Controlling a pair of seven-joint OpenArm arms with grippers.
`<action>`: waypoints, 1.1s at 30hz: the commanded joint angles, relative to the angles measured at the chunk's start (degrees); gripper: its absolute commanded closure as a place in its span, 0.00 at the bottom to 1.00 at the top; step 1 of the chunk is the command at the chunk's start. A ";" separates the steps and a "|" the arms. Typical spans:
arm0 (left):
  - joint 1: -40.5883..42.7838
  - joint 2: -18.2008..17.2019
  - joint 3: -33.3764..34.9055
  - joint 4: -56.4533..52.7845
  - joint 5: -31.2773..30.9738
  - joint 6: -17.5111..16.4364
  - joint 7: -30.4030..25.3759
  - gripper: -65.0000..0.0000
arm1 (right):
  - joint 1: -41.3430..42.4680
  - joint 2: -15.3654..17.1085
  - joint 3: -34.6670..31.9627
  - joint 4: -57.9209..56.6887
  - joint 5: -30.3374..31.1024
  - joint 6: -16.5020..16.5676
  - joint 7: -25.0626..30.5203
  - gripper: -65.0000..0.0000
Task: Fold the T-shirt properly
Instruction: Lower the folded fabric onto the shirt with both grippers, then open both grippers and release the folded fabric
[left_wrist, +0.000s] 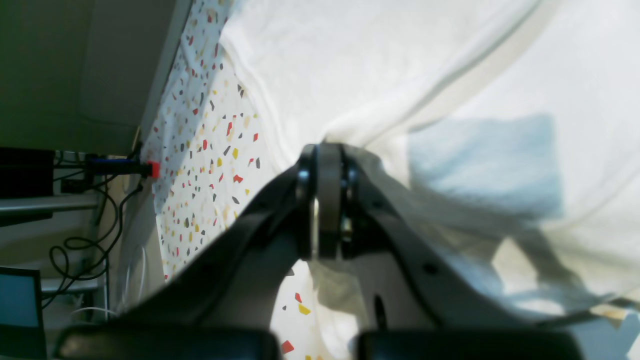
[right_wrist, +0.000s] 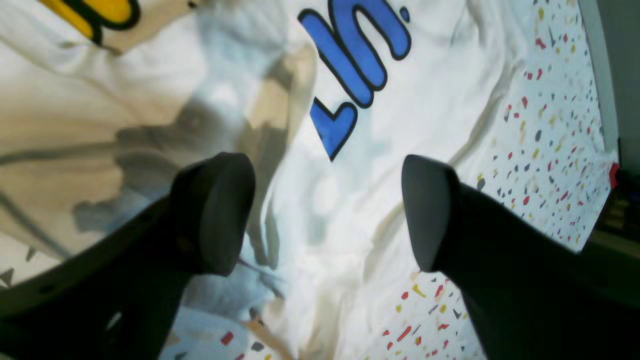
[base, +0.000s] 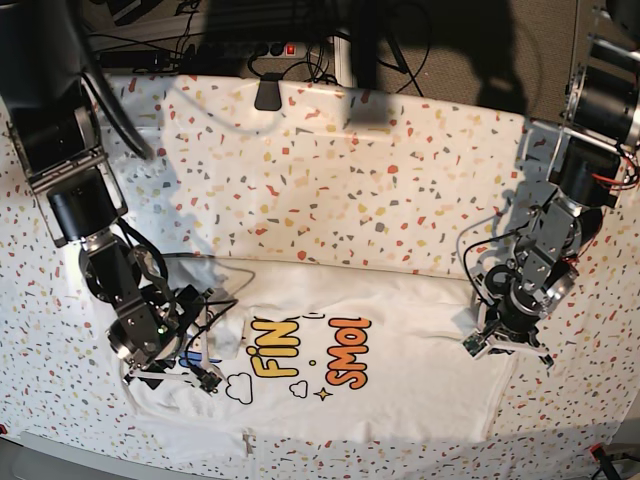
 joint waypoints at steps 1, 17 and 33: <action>-1.99 -0.66 -0.42 0.76 0.00 1.07 -0.96 1.00 | 2.34 0.59 0.48 0.13 -0.52 -0.55 0.33 0.27; -1.73 -0.66 -0.42 0.76 0.00 1.05 -0.96 1.00 | 5.01 0.72 0.48 -12.61 -16.22 -15.82 5.62 0.27; -1.75 -0.68 -0.42 0.76 0.00 1.07 -0.98 1.00 | 11.50 0.74 0.48 -12.11 8.83 5.75 -1.81 0.27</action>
